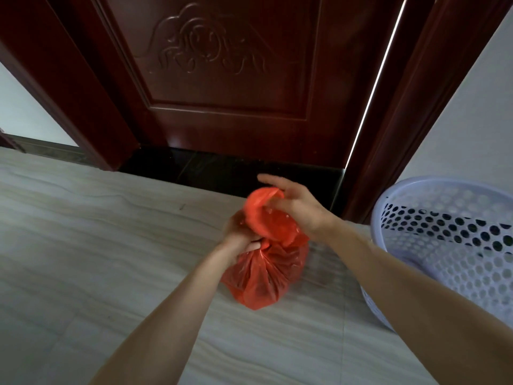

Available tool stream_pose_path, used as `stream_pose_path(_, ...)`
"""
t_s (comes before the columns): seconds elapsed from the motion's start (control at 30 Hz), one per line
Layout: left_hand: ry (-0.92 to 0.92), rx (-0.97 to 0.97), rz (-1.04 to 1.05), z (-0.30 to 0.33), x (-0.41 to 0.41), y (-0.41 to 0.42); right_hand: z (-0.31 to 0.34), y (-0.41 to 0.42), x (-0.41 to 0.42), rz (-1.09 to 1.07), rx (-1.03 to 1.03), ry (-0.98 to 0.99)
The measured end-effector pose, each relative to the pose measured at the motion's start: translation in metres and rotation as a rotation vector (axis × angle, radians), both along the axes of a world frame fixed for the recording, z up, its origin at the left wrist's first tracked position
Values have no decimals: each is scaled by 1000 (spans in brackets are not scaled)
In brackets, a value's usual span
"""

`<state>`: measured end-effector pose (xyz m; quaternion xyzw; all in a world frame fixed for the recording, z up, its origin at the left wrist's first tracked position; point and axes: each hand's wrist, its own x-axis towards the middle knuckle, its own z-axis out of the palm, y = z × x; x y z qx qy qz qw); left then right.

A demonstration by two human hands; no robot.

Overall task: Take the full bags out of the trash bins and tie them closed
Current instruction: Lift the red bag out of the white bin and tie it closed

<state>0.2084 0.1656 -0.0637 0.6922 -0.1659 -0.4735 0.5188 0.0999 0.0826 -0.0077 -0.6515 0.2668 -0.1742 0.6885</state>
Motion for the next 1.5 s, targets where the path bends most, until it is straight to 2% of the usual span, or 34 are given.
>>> stream_pose_path(0.07, -140, 33, 22, -2, 3, 2, -9, -7, -1, -157, 6, 0)
stream_pose_path(0.13, -393, 92, -23, -8, 9, 7, -22, -12, -6, -260, 23, 79)
stream_pose_path(0.23, -760, 150, -151, -10, 9, 13, -40, -11, -13, -263, 5, 236)
stream_pose_path(0.3, -878, 151, -192, -8, 5, 15, -47, -9, -13, -235, -76, 272)
stream_pose_path(0.47, -1010, 165, -399, -8, 5, 20, -62, -4, -21, 24, -605, 377)
stream_pose_path(0.6, -995, 111, -532, -4, 4, 22, -70, 3, -26, 228, -760, 594)
stream_pose_path(0.7, -1068, 81, -529, 0, 0, 24, -72, 6, -22, 218, -778, 639)
stream_pose_path(0.87, -1096, 114, -502, 3, 7, 23, -59, 2, -17, 93, -475, 514)
stream_pose_path(0.97, -1210, 162, -546, 6, 12, 22, -60, -1, -17, 44, -348, 475)
stream_pose_path(1.13, -1104, 83, -564, 1, 15, 26, -62, -14, -23, -229, 123, 160)
stream_pose_path(1.23, -1140, 29, -509, -6, 17, 30, -53, -20, -21, -454, 582, -12)
stream_pose_path(1.33, -1127, 10, -446, -10, 19, 31, -40, -17, -16, -509, 953, -204)
stream_pose_path(1.4, -1042, -15, -431, -12, 20, 33, -35, -17, -13, -573, 1027, -265)
stream_pose_path(1.5, -917, -60, -432, -11, 21, 40, -36, -21, -10, -703, 992, -124)
